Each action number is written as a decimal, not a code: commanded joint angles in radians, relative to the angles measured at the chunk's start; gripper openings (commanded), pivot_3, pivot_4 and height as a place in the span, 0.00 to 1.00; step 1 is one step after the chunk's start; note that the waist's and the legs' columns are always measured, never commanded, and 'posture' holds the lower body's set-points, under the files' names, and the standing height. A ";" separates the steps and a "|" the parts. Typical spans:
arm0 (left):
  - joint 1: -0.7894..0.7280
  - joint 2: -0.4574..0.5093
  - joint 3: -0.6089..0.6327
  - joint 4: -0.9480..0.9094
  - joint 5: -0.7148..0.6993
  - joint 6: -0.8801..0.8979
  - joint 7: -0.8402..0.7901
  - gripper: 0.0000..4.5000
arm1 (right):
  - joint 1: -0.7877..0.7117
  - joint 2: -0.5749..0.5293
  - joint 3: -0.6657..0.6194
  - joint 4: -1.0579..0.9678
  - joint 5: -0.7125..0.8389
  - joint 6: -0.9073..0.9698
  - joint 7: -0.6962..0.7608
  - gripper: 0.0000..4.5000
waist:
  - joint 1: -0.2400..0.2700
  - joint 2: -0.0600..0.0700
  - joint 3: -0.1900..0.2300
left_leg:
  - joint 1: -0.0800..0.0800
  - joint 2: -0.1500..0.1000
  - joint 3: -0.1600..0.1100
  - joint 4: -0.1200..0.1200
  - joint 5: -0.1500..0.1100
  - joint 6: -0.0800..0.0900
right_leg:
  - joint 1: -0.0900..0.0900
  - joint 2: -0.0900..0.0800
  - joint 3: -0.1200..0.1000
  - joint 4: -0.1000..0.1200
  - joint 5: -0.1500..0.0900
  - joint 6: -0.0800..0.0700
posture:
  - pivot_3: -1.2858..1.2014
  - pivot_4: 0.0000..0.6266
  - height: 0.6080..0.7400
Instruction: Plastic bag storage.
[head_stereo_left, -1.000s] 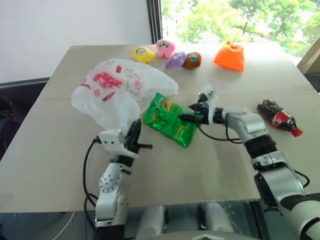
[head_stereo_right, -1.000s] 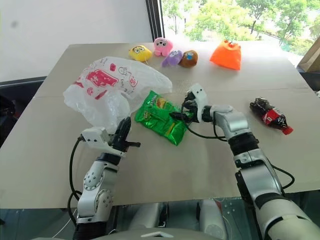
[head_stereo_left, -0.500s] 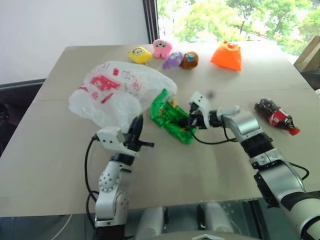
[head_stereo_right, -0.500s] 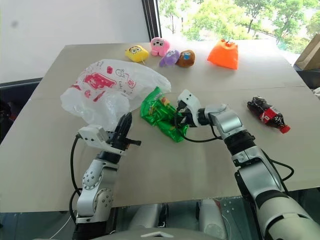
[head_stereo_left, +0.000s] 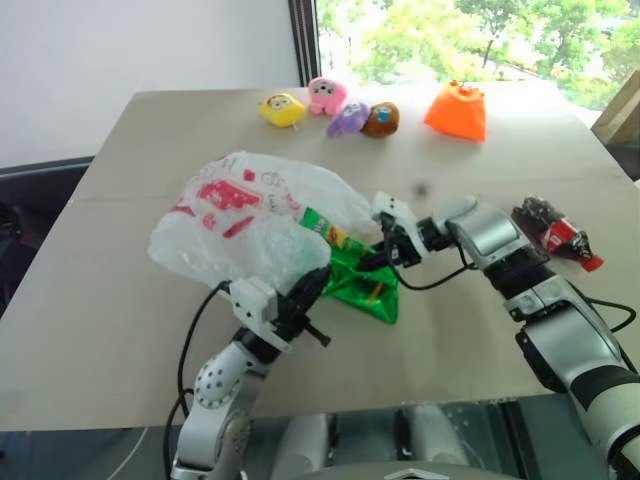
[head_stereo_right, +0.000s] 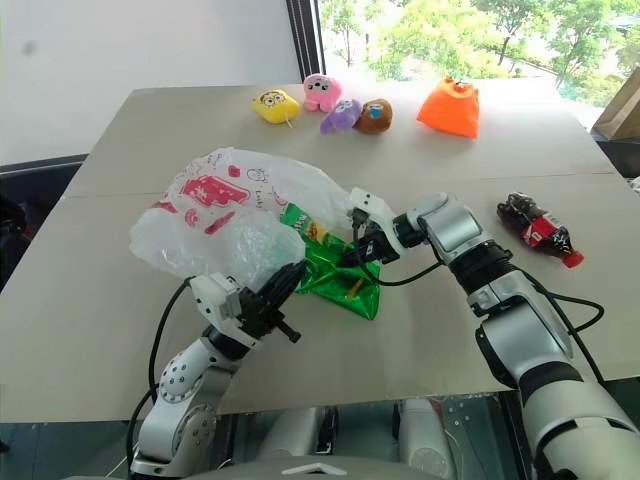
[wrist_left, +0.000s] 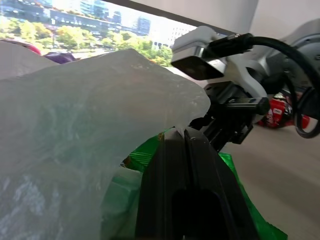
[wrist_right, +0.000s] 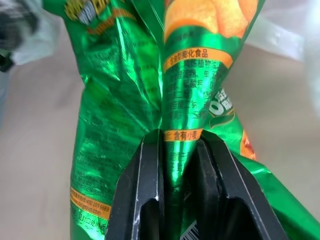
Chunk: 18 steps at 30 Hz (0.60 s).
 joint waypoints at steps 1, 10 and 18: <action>0.000 0.026 -0.018 -0.001 0.020 -0.042 -0.048 0.00 | -0.039 0.050 -0.019 0.059 -0.012 0.006 -0.026 0.18 | 0.000 0.000 0.000 | 0.000 0.000 0.000 0.000 0.000 0.000 | 0.000 0.000 0.000 0.000 0.000 0.000 | 0.52 0.24 1.00; -0.005 0.043 0.002 0.025 0.027 -0.072 -0.061 0.00 | -0.196 0.161 -0.451 0.418 0.087 -0.066 -0.533 0.18 | 0.005 0.001 0.001 | -0.012 -0.001 0.001 0.000 0.006 -0.010 | -0.015 -0.001 0.002 0.009 0.000 0.000 | 0.52 0.24 1.00; -0.155 0.030 0.053 0.129 0.040 -0.077 -0.018 0.00 | -0.134 0.144 -0.680 0.292 0.199 -0.010 -0.738 0.18 | 0.002 0.001 0.001 | -0.012 -0.001 0.003 0.000 0.005 -0.009 | -0.016 0.000 0.003 0.011 0.000 0.000 | 0.52 0.24 1.00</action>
